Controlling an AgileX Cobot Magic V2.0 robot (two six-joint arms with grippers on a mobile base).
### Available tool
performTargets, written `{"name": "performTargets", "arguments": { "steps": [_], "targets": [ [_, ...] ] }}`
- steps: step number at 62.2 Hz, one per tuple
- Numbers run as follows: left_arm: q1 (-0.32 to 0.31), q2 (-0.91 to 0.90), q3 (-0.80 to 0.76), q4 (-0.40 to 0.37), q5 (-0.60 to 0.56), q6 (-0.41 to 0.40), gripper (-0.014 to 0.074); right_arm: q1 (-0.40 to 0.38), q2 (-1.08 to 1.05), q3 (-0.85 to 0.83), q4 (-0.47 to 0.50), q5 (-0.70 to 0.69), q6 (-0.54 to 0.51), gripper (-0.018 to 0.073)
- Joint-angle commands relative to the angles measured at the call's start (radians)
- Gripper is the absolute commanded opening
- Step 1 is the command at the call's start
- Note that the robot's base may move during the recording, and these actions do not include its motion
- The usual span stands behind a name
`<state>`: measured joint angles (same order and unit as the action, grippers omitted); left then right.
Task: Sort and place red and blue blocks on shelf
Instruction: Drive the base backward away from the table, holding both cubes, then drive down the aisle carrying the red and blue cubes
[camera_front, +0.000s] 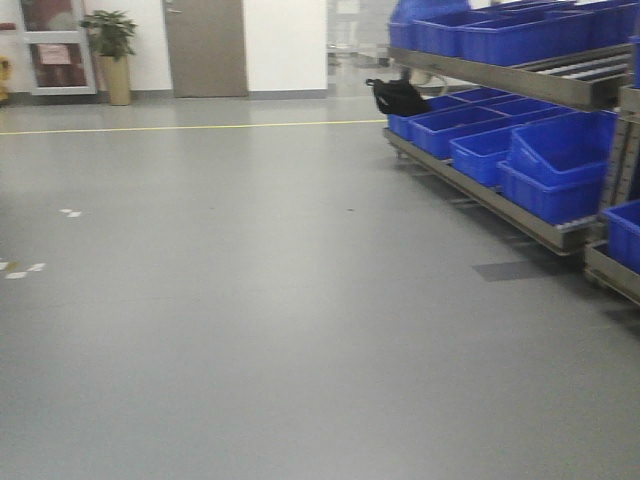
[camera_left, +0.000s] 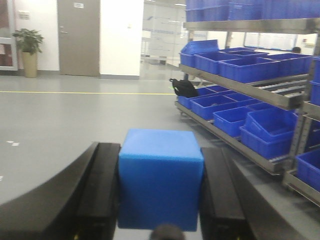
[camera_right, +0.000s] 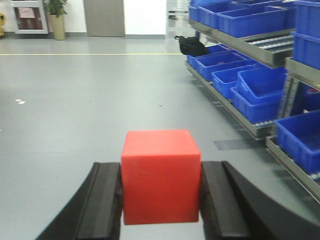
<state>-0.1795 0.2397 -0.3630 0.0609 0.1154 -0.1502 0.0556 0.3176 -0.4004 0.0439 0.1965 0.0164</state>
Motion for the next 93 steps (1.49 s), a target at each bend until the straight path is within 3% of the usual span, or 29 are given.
{"name": "performTargets", "arguments": {
  "steps": [1,93],
  "targets": [
    [-0.001,0.009,-0.029,-0.007,-0.093,-0.002,0.0281,-0.008,0.009,-0.028,0.002,-0.097,-0.010,0.0350],
    [-0.001,0.009,-0.029,-0.007,-0.093,-0.002,0.0281,-0.008,0.009,-0.028,0.002,-0.095,-0.010,0.0350]
  ]
}}
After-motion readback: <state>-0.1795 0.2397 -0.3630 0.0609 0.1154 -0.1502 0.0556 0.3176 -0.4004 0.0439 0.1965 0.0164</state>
